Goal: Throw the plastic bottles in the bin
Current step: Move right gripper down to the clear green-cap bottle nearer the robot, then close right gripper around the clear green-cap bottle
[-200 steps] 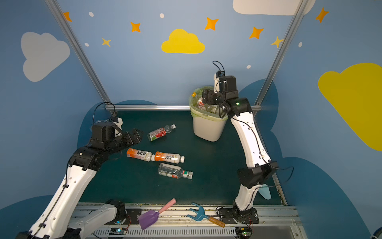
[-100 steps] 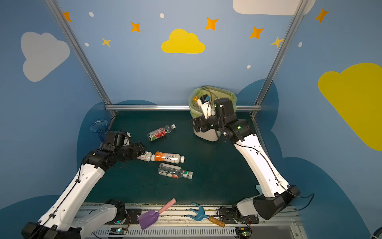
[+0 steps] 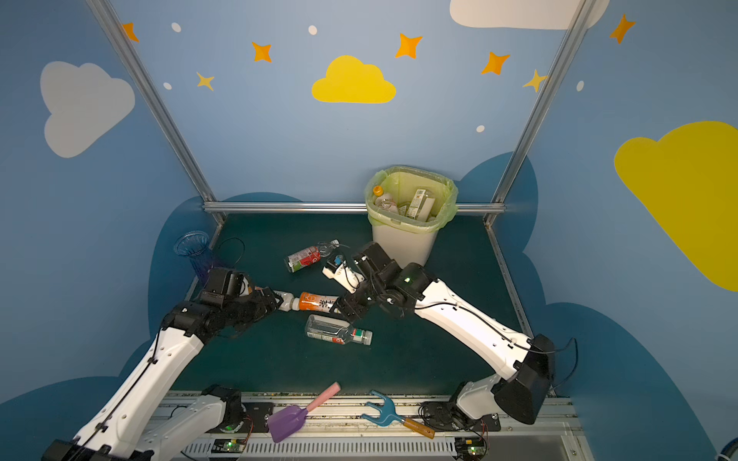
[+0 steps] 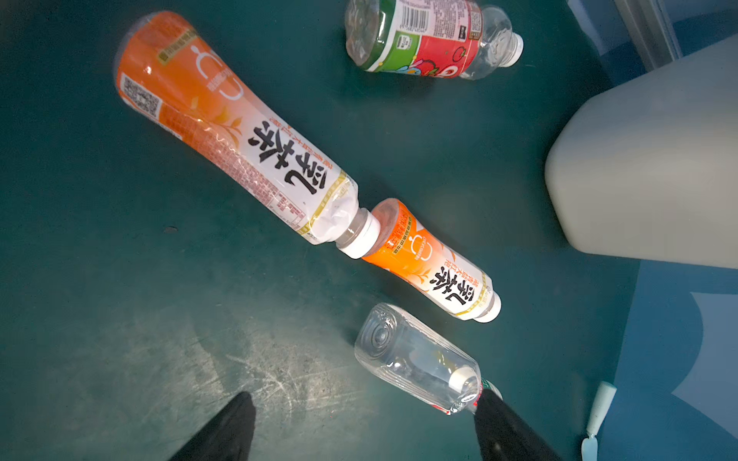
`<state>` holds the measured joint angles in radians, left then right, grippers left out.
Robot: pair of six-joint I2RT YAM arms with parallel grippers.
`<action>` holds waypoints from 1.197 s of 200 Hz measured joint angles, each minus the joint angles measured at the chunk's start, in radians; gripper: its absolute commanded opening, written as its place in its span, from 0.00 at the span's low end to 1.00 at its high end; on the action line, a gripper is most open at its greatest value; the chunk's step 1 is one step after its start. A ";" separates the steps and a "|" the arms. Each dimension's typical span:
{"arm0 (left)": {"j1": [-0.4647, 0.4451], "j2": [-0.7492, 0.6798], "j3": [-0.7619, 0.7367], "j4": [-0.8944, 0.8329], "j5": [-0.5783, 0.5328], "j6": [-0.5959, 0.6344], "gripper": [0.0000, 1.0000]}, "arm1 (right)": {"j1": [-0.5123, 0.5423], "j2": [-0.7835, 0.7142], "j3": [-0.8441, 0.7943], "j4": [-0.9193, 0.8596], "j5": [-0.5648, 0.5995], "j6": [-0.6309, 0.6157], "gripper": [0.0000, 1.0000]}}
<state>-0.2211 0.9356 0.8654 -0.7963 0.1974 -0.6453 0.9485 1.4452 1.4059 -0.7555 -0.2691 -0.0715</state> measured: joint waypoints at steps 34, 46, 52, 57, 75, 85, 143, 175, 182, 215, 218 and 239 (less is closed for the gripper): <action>-0.004 -0.043 -0.013 0.018 -0.001 -0.021 0.88 | 0.086 0.129 0.034 -0.045 0.035 -0.043 0.78; -0.004 -0.049 -0.011 0.023 -0.001 -0.021 0.89 | 0.104 0.181 0.056 -0.067 0.056 -0.058 0.78; -0.004 -0.049 -0.011 0.024 -0.001 -0.021 0.89 | 0.110 0.203 0.070 -0.081 0.067 -0.064 0.78; -0.004 -0.049 -0.010 0.025 -0.001 -0.021 0.89 | 0.116 0.227 0.087 -0.094 0.072 -0.069 0.78; -0.004 -0.049 -0.005 0.029 -0.001 -0.021 0.89 | 0.128 0.294 0.139 -0.125 0.098 -0.086 0.79; -0.004 -0.050 -0.002 0.032 -0.002 -0.021 0.90 | 0.133 0.325 0.164 -0.139 0.108 -0.094 0.79; -0.003 -0.087 0.003 0.031 -0.023 -0.009 0.94 | 0.140 0.441 0.214 -0.154 0.183 -0.109 0.79; -0.002 -0.089 0.003 0.029 -0.024 -0.005 0.96 | 0.141 0.489 0.242 -0.158 0.201 -0.109 0.79; -0.001 -0.090 0.003 0.029 -0.025 -0.005 0.96 | 0.141 0.499 0.247 -0.157 0.202 -0.109 0.79; 0.006 -0.120 0.003 0.029 -0.035 -0.006 0.98 | 0.140 0.538 0.262 -0.159 0.207 -0.109 0.79; 0.007 -0.123 0.003 0.029 -0.038 -0.006 0.98 | 0.140 0.541 0.264 -0.159 0.207 -0.109 0.79; 0.011 -0.142 0.003 0.028 -0.051 -0.005 0.99 | 0.140 0.570 0.281 -0.164 0.209 -0.112 0.79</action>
<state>-0.2100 0.7933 0.8684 -0.7685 0.1459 -0.6506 1.0882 2.0151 1.6871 -0.9195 -0.0597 -0.1837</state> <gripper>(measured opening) 0.985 0.792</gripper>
